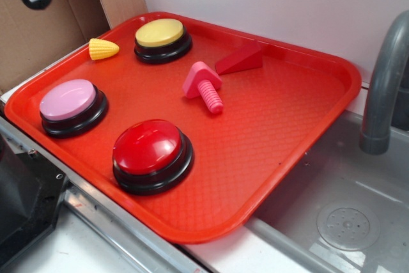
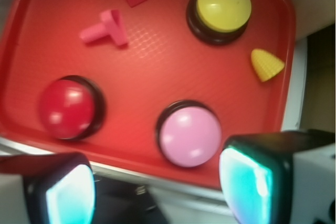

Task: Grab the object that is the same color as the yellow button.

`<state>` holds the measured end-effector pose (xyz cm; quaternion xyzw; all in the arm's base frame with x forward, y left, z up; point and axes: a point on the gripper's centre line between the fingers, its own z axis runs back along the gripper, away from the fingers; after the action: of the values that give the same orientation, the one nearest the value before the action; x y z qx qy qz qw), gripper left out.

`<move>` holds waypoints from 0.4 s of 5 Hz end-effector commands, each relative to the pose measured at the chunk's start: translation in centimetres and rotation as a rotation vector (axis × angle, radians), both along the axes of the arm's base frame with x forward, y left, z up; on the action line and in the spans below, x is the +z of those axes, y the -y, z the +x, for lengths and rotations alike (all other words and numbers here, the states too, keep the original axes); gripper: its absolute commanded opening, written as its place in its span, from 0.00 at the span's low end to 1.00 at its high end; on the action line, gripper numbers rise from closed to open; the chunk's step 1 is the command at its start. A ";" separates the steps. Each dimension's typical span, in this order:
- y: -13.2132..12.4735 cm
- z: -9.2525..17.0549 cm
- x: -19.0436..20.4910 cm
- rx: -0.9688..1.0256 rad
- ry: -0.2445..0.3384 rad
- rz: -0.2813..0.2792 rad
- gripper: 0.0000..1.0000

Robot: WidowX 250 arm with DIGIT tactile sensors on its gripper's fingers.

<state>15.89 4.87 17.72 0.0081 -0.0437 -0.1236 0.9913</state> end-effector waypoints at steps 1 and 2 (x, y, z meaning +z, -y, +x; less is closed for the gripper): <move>-4.7 3.7 -3.0 -0.109 0.109 -0.019 1.00; -7.0 5.6 -5.1 -0.173 0.134 -0.022 1.00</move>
<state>20.15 11.08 11.03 -0.0235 -0.0863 -0.2104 0.9735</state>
